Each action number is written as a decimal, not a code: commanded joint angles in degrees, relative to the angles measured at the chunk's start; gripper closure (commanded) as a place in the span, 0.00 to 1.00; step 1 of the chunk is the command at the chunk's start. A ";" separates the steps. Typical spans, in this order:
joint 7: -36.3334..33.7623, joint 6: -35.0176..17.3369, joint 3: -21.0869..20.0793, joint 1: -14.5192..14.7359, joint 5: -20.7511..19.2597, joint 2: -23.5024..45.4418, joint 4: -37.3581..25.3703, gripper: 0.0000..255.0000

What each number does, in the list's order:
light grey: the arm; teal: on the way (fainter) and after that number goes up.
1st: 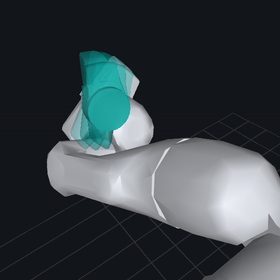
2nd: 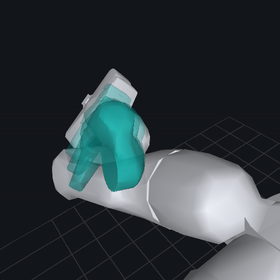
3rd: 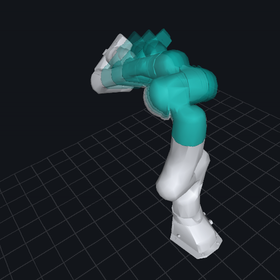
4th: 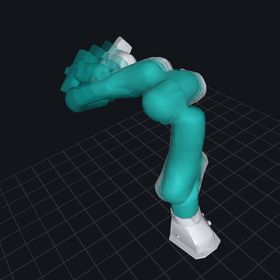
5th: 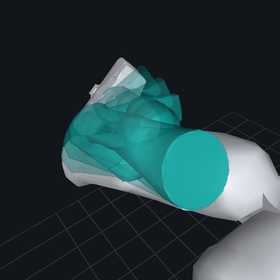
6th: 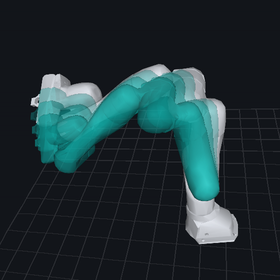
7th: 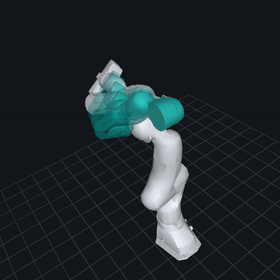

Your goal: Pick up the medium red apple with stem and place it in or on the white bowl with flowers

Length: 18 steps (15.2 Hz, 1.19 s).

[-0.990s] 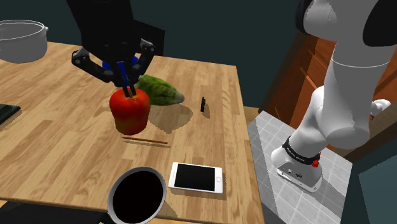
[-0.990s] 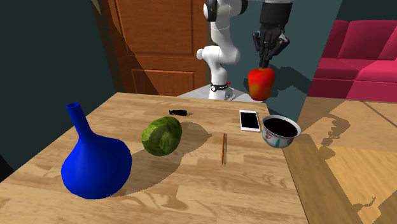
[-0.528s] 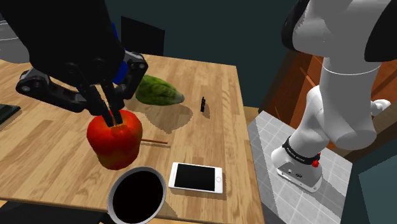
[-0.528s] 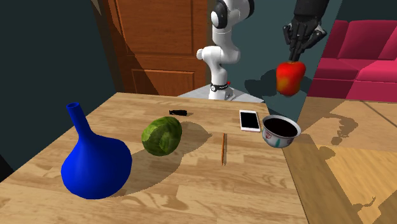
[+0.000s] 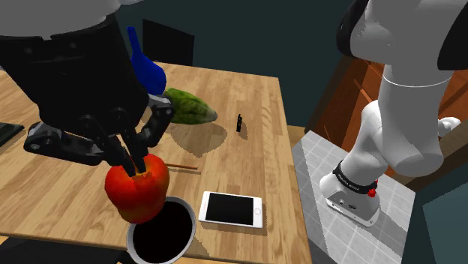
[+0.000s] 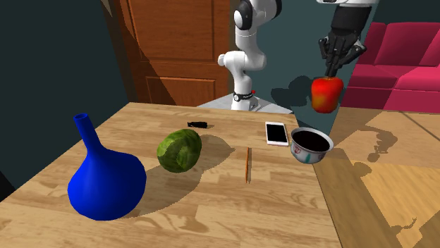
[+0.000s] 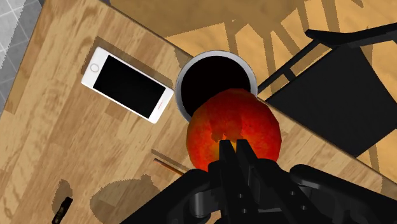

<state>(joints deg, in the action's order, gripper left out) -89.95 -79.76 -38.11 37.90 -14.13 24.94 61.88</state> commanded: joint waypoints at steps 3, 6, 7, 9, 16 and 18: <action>0.13 -4.37 -0.21 -1.93 1.19 -1.97 6.22 1.00; 0.21 -7.23 -0.26 -2.91 1.74 -2.91 9.96 1.00; 0.24 -8.14 -0.27 -3.20 1.89 -3.17 11.11 1.00; 0.28 -9.93 -0.27 -3.70 2.14 -3.61 13.31 1.00; 0.29 -15.77 -0.18 -4.96 2.59 -4.49 20.00 1.00; 0.25 -17.35 -0.13 -5.21 2.60 -4.57 21.68 1.00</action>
<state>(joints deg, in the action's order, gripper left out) -89.64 -96.22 -38.25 32.81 -11.54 20.43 82.61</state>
